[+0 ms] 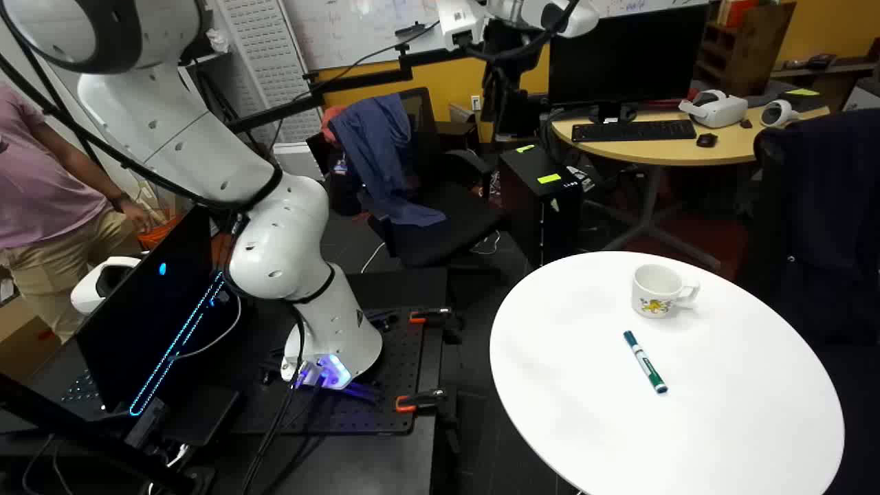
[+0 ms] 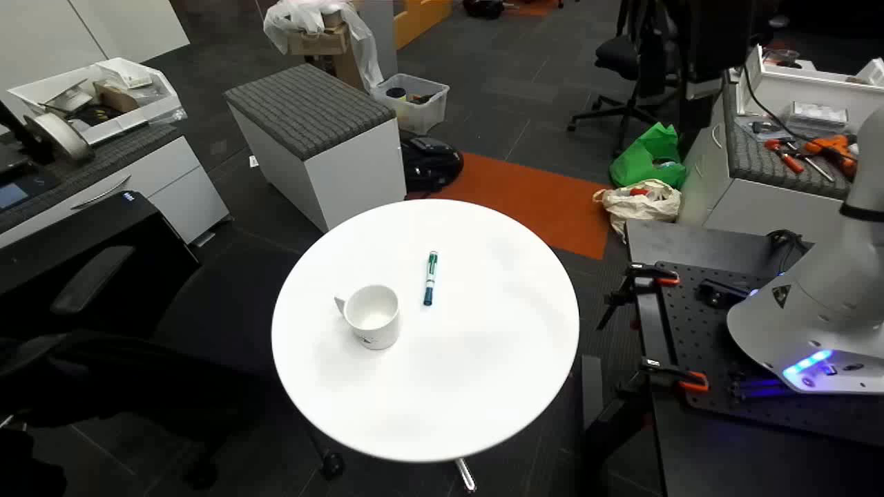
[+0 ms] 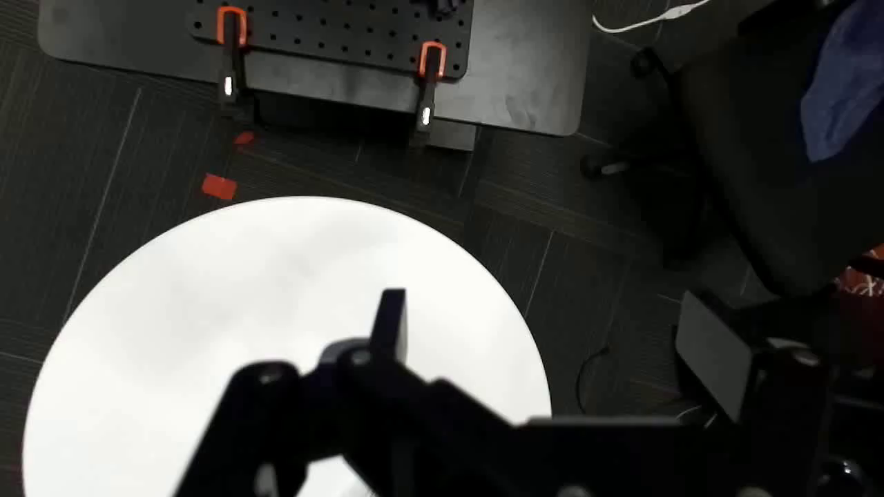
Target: Put the marker in the mug
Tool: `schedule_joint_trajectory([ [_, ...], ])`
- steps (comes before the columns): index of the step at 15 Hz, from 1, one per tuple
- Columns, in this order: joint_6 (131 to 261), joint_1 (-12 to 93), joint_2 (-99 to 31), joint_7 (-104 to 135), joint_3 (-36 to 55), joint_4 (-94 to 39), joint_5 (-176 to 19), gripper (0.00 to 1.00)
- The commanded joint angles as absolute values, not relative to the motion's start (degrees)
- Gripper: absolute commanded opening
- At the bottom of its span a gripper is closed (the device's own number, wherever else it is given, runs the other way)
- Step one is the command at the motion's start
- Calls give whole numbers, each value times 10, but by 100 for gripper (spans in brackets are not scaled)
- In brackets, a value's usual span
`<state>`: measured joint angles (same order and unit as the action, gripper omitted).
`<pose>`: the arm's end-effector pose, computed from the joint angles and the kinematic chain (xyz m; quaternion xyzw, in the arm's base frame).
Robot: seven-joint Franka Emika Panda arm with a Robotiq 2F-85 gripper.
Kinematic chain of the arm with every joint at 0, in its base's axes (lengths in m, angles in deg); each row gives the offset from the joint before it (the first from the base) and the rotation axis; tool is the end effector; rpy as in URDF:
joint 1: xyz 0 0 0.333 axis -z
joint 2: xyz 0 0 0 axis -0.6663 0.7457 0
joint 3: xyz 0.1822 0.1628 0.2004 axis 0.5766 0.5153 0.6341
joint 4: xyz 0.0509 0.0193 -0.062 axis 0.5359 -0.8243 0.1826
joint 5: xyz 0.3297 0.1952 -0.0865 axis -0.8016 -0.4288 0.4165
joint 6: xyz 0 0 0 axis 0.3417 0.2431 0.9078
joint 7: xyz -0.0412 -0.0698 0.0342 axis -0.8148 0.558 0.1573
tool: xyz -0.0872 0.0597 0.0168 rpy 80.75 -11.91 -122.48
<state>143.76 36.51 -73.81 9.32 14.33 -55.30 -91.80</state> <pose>0.3962 0.0632 0.5643 -0.9855 -0.0661 0.1327 0.0831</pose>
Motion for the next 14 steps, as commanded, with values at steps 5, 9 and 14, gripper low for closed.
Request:
schedule_joint_trajectory([
  [5, 1436, 374, -737, 91, 150, -551, -920, 100],
  [9, 1436, 374, -737, 91, 150, -551, -920, 100],
  [14, 1441, 378, -730, 91, 154, -545, -887, 100],
])
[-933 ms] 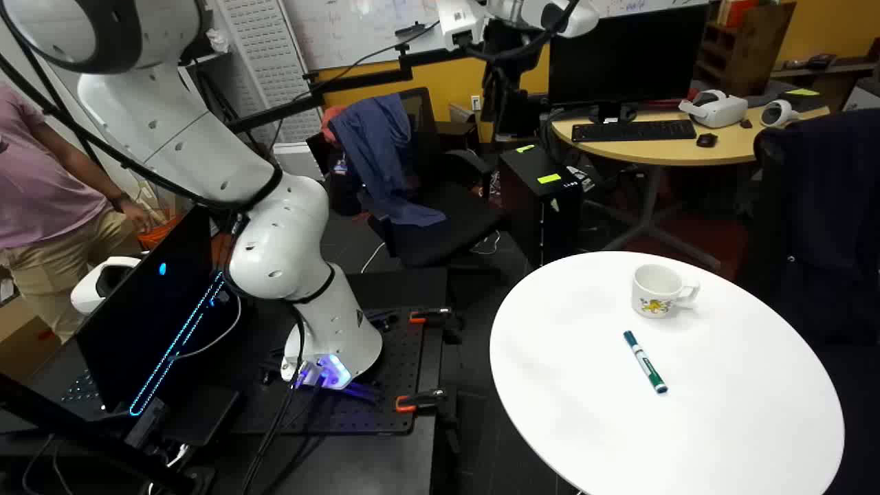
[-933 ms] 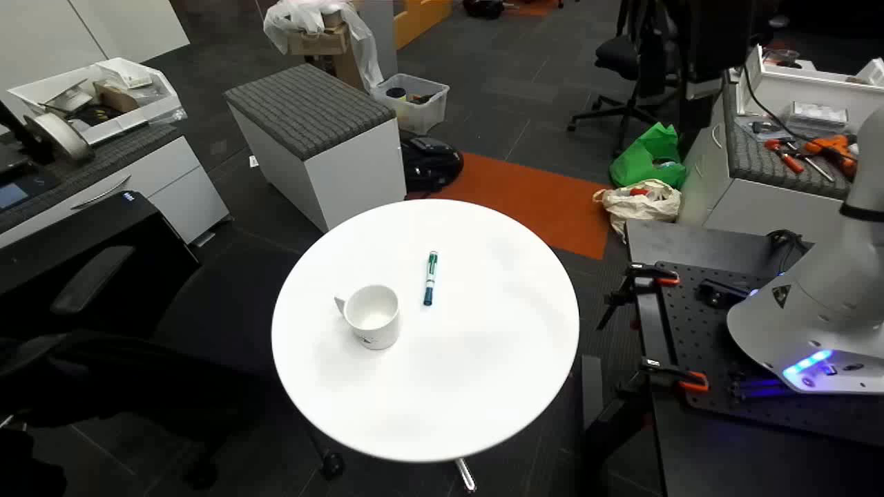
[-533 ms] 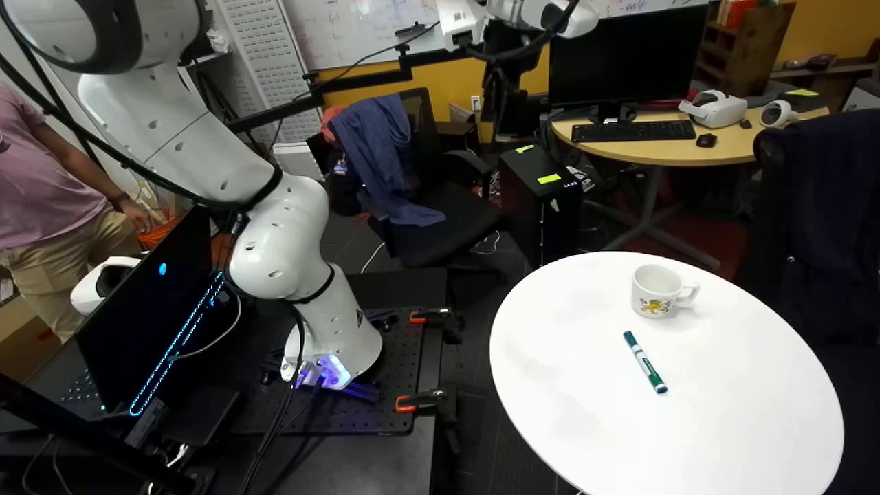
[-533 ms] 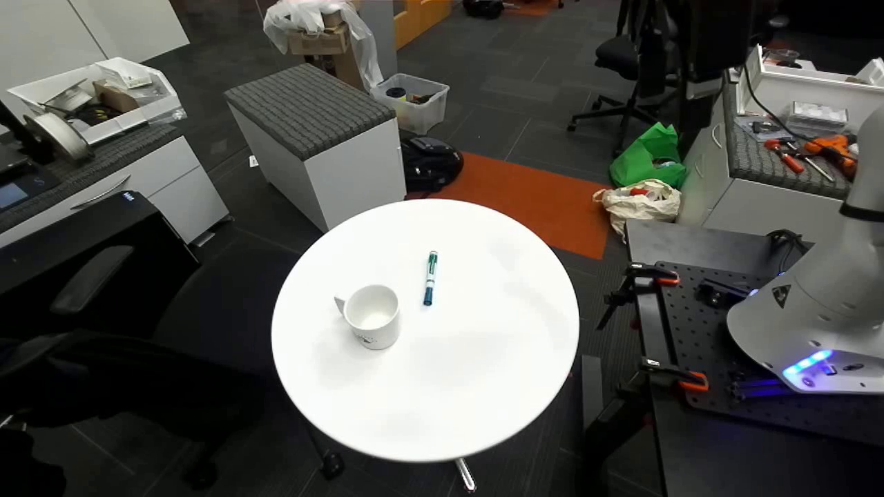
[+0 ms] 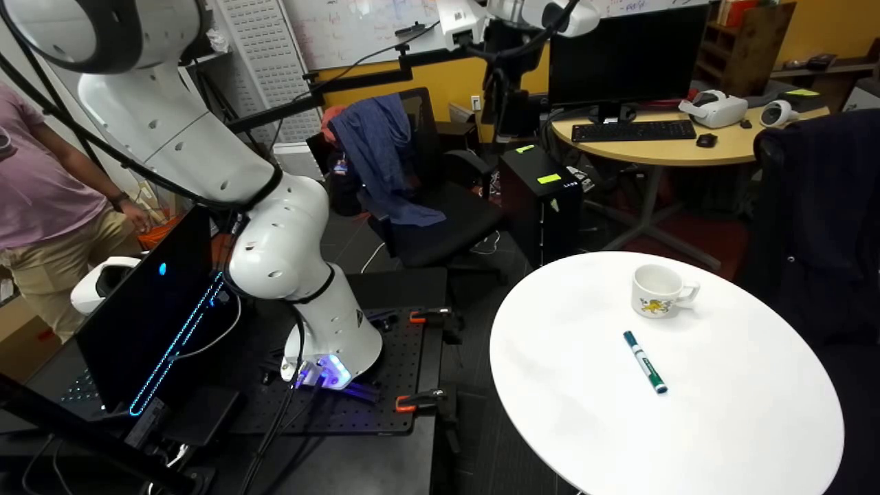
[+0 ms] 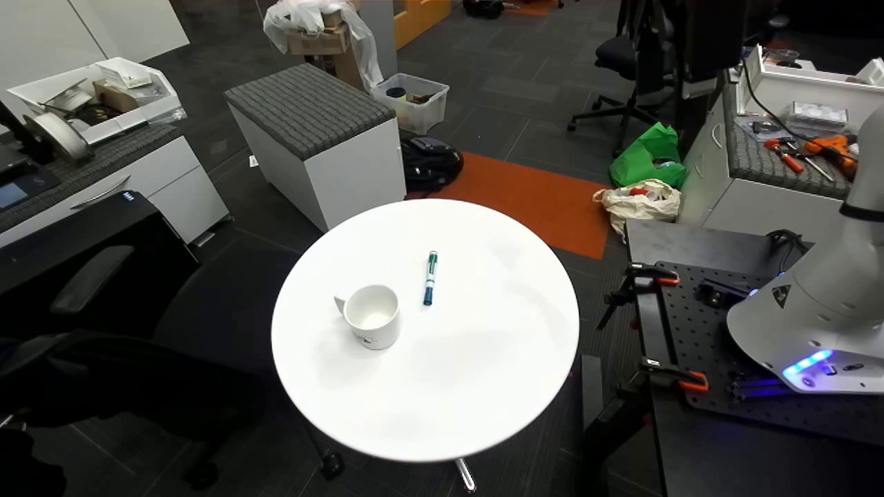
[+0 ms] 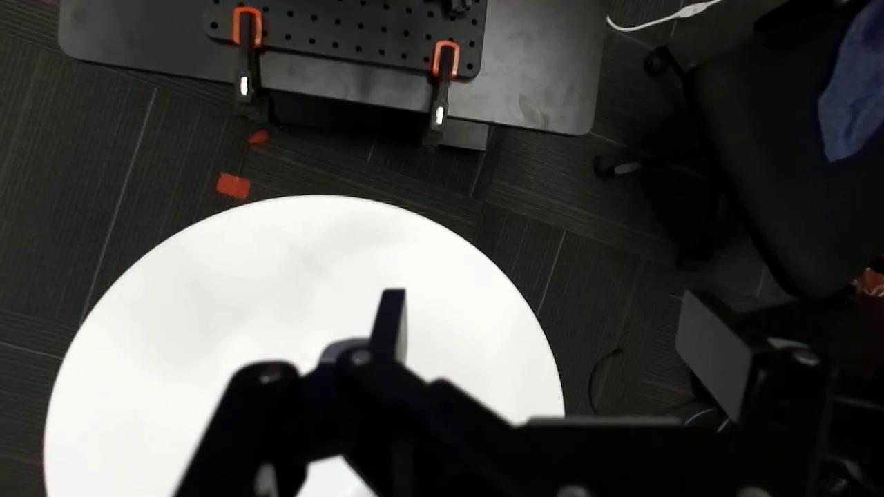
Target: Put the marker in the mug
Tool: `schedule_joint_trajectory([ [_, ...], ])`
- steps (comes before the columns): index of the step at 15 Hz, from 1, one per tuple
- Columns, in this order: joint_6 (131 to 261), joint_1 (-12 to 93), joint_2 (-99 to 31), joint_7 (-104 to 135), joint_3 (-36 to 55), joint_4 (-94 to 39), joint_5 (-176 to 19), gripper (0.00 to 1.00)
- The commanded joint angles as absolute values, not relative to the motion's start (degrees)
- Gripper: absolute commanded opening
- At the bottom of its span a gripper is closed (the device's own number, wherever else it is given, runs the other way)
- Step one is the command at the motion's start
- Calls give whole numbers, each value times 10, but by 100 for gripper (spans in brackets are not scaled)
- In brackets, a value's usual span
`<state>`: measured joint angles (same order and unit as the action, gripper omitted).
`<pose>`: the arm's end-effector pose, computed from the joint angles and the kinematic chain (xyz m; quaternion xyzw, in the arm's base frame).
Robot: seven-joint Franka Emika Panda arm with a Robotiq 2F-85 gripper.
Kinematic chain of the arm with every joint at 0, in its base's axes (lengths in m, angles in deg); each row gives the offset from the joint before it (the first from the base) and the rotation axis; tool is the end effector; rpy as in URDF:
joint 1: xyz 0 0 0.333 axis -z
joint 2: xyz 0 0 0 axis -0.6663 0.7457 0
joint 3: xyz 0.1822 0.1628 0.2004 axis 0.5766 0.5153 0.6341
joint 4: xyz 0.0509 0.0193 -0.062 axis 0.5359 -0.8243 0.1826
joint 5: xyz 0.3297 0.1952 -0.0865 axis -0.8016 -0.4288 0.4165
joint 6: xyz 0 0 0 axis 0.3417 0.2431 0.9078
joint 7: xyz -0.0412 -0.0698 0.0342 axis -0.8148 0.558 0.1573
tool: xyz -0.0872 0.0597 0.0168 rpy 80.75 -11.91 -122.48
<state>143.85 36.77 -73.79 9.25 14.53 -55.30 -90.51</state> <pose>0.3968 0.0604 0.5637 -0.9865 -0.0659 0.1317 0.0714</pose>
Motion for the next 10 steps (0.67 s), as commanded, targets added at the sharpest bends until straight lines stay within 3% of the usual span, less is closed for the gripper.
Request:
schedule_joint_trajectory([
  [1, 1443, 379, -726, 88, 153, -544, -877, 100],
  [10, 1490, 384, -682, -17, 132, -537, -784, 100],
])
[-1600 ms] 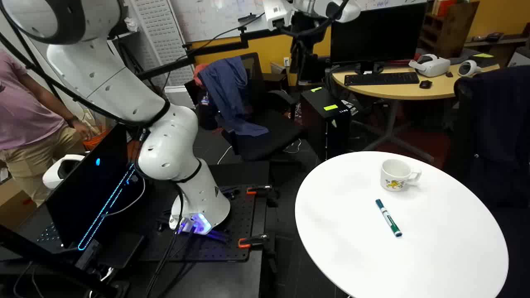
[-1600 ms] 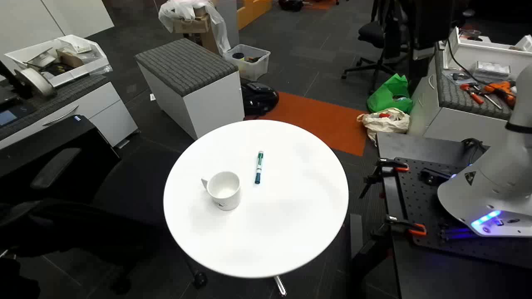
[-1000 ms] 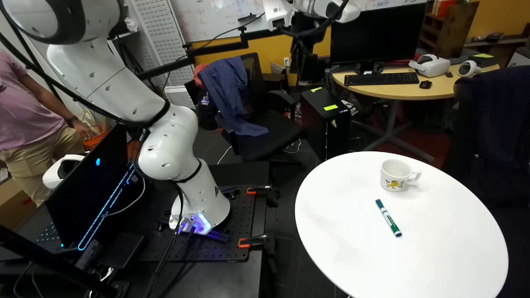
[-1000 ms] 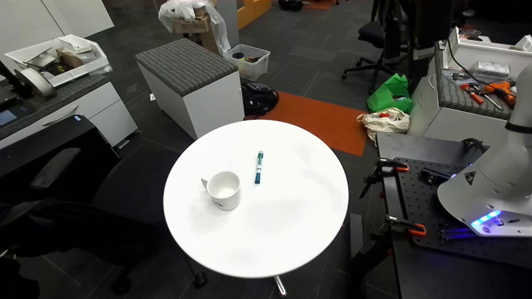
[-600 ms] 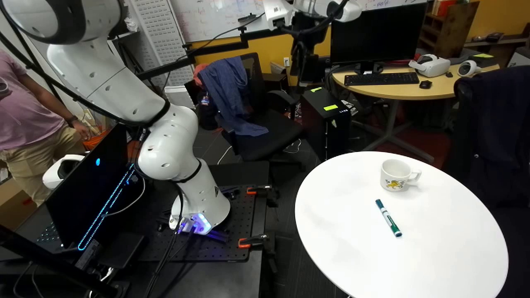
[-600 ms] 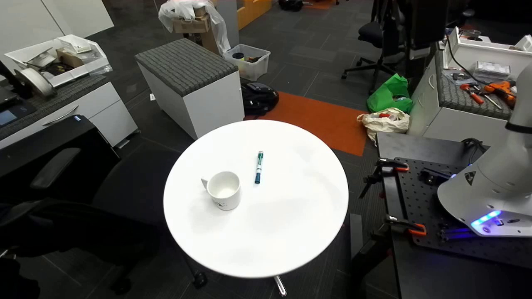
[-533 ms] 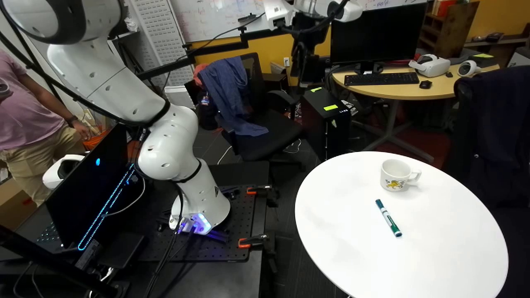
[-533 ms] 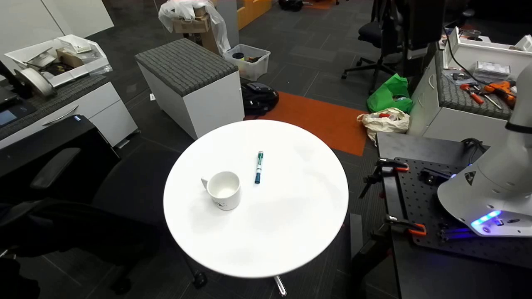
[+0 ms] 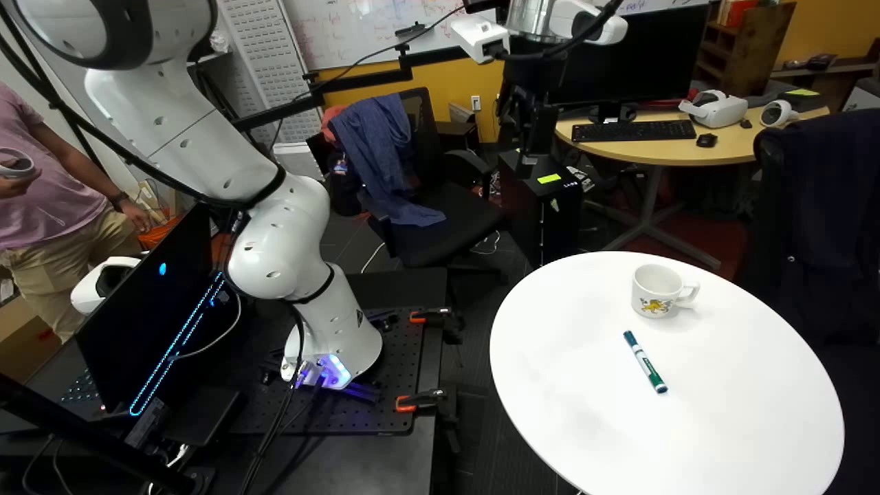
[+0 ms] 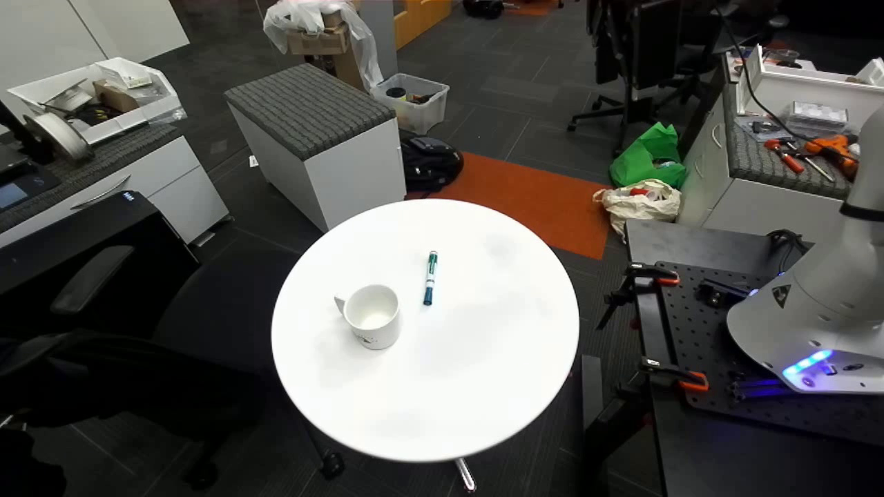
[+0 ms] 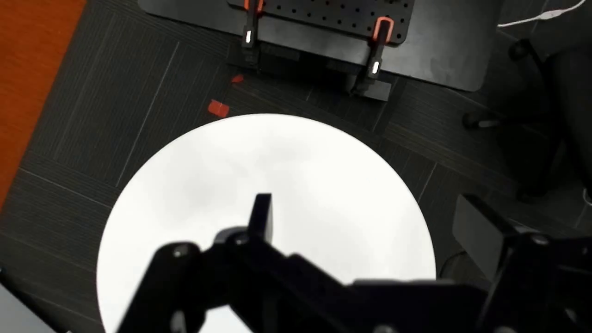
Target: Put the marker in the mug
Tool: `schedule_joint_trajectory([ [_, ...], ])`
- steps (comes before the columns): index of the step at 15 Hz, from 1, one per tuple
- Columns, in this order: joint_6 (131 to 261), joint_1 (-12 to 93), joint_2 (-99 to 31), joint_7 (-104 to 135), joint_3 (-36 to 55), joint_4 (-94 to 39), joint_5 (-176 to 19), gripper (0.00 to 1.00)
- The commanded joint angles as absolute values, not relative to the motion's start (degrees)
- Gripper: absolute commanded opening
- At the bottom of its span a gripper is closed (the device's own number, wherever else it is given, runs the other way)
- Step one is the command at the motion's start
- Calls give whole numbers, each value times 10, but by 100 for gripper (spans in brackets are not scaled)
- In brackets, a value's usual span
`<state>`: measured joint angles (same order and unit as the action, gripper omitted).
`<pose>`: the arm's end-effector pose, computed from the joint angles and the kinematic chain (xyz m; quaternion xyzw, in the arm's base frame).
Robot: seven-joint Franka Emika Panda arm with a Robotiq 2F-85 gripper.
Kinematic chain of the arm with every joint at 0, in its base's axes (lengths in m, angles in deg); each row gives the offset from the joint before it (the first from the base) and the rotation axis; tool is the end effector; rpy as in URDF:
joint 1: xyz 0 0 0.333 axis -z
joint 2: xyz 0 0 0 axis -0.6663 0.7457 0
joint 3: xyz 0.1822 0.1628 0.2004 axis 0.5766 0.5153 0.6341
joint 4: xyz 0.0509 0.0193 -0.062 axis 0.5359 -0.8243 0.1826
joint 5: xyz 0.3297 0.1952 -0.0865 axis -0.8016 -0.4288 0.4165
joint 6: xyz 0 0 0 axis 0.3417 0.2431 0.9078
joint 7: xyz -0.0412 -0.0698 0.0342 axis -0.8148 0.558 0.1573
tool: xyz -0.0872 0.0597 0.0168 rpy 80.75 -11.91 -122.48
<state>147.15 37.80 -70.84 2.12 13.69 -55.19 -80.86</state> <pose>0.4185 0.0282 0.5455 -0.9857 -0.1127 0.1257 0.0001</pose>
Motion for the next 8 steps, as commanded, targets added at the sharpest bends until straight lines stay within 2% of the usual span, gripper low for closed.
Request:
schedule_joint_trajectory([
  [1, 1497, 385, -675, -32, 129, -537, -773, 100],
  [8, 1565, 397, -617, -166, 100, -540, -729, 100],
])
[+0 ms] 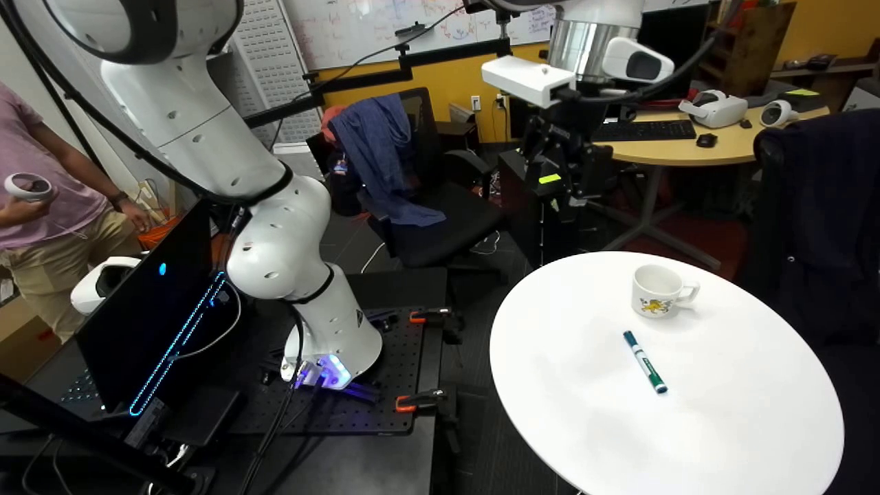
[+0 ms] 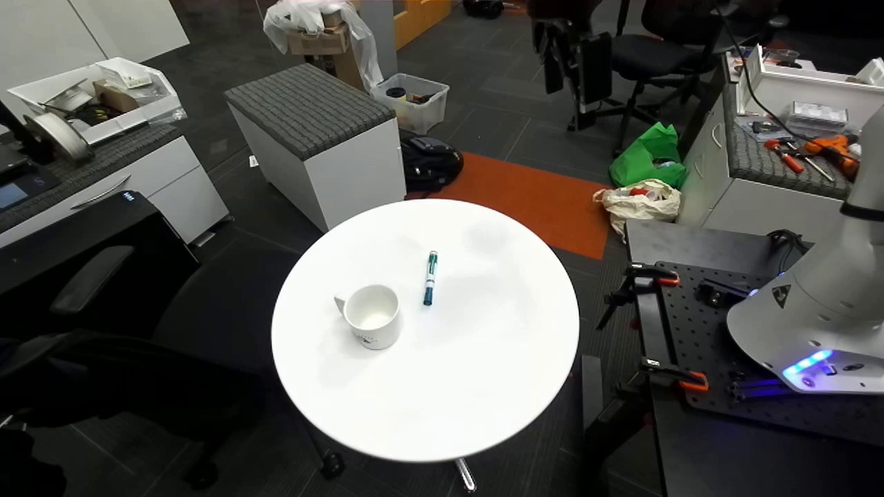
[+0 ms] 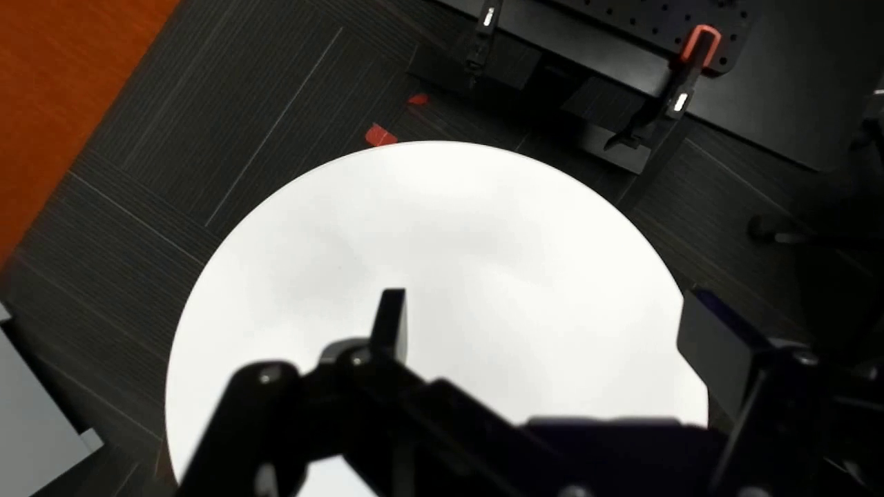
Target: Put the marker in the mug
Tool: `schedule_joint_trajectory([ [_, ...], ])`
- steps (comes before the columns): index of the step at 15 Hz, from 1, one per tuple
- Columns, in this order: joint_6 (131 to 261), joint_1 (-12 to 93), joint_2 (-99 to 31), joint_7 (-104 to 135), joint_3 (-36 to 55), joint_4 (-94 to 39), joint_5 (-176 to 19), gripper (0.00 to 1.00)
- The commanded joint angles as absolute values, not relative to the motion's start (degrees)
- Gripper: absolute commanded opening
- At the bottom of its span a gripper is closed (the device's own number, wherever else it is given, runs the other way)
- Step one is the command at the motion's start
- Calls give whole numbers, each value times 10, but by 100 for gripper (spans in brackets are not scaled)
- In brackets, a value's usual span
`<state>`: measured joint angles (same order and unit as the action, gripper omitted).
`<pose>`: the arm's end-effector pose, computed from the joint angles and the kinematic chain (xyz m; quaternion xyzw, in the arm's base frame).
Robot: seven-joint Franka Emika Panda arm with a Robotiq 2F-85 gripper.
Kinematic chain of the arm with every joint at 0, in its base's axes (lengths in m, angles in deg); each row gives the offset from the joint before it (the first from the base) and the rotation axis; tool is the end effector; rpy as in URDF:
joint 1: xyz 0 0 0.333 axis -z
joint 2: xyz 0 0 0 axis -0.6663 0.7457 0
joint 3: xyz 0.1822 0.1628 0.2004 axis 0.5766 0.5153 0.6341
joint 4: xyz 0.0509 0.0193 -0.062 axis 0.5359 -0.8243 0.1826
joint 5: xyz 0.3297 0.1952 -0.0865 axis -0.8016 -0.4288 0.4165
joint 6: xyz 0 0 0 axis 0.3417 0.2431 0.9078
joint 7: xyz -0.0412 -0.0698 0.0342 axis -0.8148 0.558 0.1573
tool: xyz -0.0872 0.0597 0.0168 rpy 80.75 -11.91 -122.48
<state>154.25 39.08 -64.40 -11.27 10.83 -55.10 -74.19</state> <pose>0.4570 -0.0153 0.5048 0.9702 0.2033 -0.1277 0.0325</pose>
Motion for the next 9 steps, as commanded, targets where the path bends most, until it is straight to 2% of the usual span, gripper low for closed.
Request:
schedule_joint_trajectory([
  [1, 1574, 398, -608, -187, 97, -540, -725, 100],
  [9, 1595, 411, -534, -374, 93, -523, -741, 100],
])
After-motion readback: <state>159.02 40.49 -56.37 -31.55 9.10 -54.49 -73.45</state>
